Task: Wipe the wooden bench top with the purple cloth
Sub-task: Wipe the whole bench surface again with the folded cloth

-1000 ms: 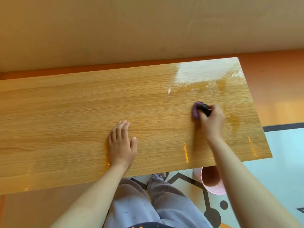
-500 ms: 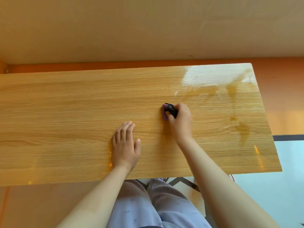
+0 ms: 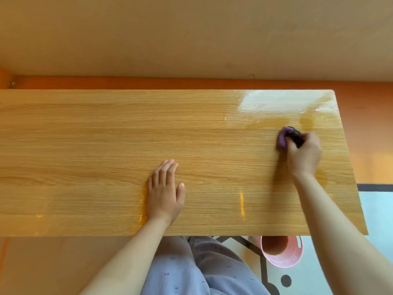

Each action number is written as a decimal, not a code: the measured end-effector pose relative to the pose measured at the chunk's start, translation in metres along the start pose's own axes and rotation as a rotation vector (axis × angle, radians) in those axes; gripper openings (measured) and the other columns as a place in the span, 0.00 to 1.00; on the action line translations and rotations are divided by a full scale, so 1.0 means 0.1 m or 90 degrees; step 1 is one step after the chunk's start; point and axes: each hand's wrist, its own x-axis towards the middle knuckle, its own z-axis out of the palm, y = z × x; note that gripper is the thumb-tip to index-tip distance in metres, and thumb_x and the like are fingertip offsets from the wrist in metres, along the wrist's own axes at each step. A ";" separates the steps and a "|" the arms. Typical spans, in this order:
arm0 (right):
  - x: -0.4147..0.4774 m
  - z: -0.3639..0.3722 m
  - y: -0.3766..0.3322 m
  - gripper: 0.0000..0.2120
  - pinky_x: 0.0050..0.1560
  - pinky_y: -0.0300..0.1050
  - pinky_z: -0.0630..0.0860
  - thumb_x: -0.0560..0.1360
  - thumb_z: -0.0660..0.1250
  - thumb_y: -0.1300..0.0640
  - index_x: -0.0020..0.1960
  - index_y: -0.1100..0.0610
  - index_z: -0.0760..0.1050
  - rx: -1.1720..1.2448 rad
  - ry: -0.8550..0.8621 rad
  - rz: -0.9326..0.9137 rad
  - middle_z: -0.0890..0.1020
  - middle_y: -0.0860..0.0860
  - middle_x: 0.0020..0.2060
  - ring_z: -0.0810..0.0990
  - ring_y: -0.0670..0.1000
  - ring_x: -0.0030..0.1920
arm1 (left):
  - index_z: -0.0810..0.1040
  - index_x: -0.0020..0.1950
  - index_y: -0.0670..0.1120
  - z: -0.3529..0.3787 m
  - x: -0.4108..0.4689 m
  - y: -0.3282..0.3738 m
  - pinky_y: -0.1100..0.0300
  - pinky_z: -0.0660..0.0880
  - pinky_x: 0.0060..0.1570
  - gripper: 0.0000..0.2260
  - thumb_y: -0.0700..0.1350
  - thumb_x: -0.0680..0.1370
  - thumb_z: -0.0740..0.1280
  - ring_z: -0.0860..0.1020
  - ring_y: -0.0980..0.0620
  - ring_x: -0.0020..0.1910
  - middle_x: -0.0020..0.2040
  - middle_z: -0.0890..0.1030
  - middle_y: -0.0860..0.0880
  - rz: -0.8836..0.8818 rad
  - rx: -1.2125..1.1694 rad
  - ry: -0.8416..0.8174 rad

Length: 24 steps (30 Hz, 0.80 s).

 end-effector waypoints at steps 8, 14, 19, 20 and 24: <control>-0.34 0.42 -0.59 0.10 0.49 0.41 0.63 0.74 0.67 0.59 0.51 0.65 0.72 0.029 -0.040 -0.080 0.77 0.61 0.48 0.73 0.60 0.51 | 0.67 0.71 0.45 0.00 0.00 -0.01 0.51 0.56 0.71 0.24 0.51 0.75 0.57 0.63 0.48 0.73 0.72 0.68 0.48 0.000 0.003 -0.010; -0.59 0.88 -1.37 0.07 0.44 0.42 0.63 0.73 0.66 0.61 0.49 0.61 0.72 0.056 -0.202 -0.231 0.75 0.56 0.48 0.71 0.55 0.50 | 0.67 0.71 0.45 0.00 -0.01 0.00 0.52 0.56 0.72 0.24 0.51 0.75 0.57 0.63 0.48 0.73 0.71 0.69 0.48 -0.002 0.006 -0.004; -0.33 0.77 -1.11 0.06 0.43 0.42 0.62 0.73 0.66 0.59 0.48 0.61 0.73 0.077 -0.167 -0.207 0.77 0.56 0.47 0.72 0.56 0.49 | 0.68 0.70 0.44 0.00 0.01 0.00 0.51 0.57 0.71 0.24 0.51 0.75 0.57 0.63 0.48 0.72 0.71 0.69 0.47 0.003 0.002 -0.003; -0.23 0.71 -0.98 0.07 0.44 0.44 0.63 0.73 0.67 0.59 0.48 0.62 0.73 0.083 -0.139 -0.179 0.77 0.58 0.47 0.73 0.57 0.49 | 0.68 0.70 0.44 0.00 0.01 0.01 0.50 0.58 0.71 0.24 0.51 0.75 0.57 0.63 0.48 0.72 0.71 0.69 0.47 0.003 0.001 -0.003; 0.21 0.31 -0.38 0.10 0.50 0.50 0.67 0.73 0.67 0.59 0.50 0.65 0.74 0.030 -0.028 -0.059 0.77 0.64 0.48 0.75 0.62 0.51 | 0.68 0.71 0.44 0.00 0.00 0.00 0.48 0.60 0.71 0.24 0.51 0.76 0.56 0.63 0.47 0.72 0.71 0.69 0.47 0.002 -0.004 -0.007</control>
